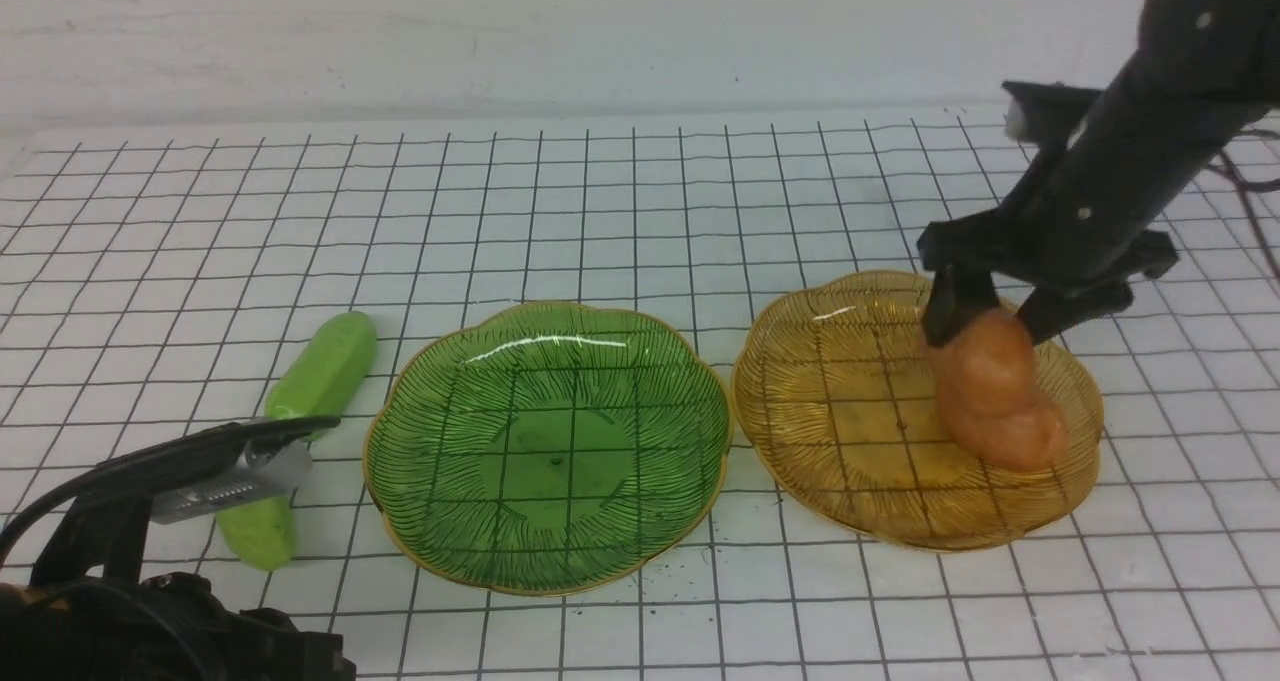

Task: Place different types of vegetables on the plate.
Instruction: 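Put the potato onto the plate, then put the green cucumber next to the left plate into that plate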

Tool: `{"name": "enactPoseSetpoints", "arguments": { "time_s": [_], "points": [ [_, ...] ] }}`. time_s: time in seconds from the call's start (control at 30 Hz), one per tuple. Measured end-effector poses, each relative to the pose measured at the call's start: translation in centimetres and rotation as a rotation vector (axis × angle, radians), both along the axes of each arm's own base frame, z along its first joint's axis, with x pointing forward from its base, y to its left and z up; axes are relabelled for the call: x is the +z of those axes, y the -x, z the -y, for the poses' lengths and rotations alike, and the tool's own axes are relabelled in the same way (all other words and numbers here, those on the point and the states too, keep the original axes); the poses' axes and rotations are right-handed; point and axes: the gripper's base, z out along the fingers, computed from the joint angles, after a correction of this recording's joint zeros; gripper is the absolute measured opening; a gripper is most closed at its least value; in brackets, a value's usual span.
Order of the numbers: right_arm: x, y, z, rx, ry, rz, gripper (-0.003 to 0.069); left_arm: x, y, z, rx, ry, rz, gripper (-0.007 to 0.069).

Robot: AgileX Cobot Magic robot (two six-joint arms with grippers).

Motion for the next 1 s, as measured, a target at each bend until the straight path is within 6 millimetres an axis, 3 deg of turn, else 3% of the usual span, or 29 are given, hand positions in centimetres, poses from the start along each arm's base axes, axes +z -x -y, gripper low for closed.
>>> {"name": "enactPoseSetpoints", "arguments": {
  "time_s": [0.13, 0.27, 0.5, 0.7, 0.8, 0.9, 0.97, 1.0],
  "points": [
    [-0.7, 0.1, -1.1, 0.012, -0.004, -0.024, 0.0538, 0.0, 0.0, 0.0, 0.0, 0.0, 0.0, 0.0108],
    [-1.0, 0.4, -1.4, -0.002, -0.005, -0.065, 0.0645, 0.0, 0.0, 0.0, 0.007, 0.003, -0.004, 0.0108],
    [1.0, 0.7, -1.0, 0.018, 0.034, -0.01, 0.0687, 0.9, -0.6, -0.1, 0.021, -0.004, 0.027, 0.0136],
    [8.1, 4.1, -1.1, 0.065, -0.095, 0.148, 0.0568, 4.7, -2.5, -1.1, 0.019, -0.146, 0.166, 0.0242],
    [11.9, 7.4, -0.7, 0.099, -0.161, 0.24, 0.0465, 6.1, -3.5, -1.8, 0.021, -0.249, 0.213, 0.03],
    [14.1, 11.1, -0.1, 0.139, -0.188, 0.301, 0.0353, 6.4, -4.5, -2.3, 0.068, -0.293, 0.2, 0.0337],
    [14.3, 12.1, 0.1, 0.146, -0.189, 0.309, 0.032, 6.1, -4.9, -2.4, 0.081, -0.305, 0.187, 0.0342],
    [14.3, 13.6, 0.5, 0.153, -0.19, 0.312, 0.0268, 5.6, -5.5, -2.6, 0.113, -0.324, 0.17, 0.0345]
  ]
}}
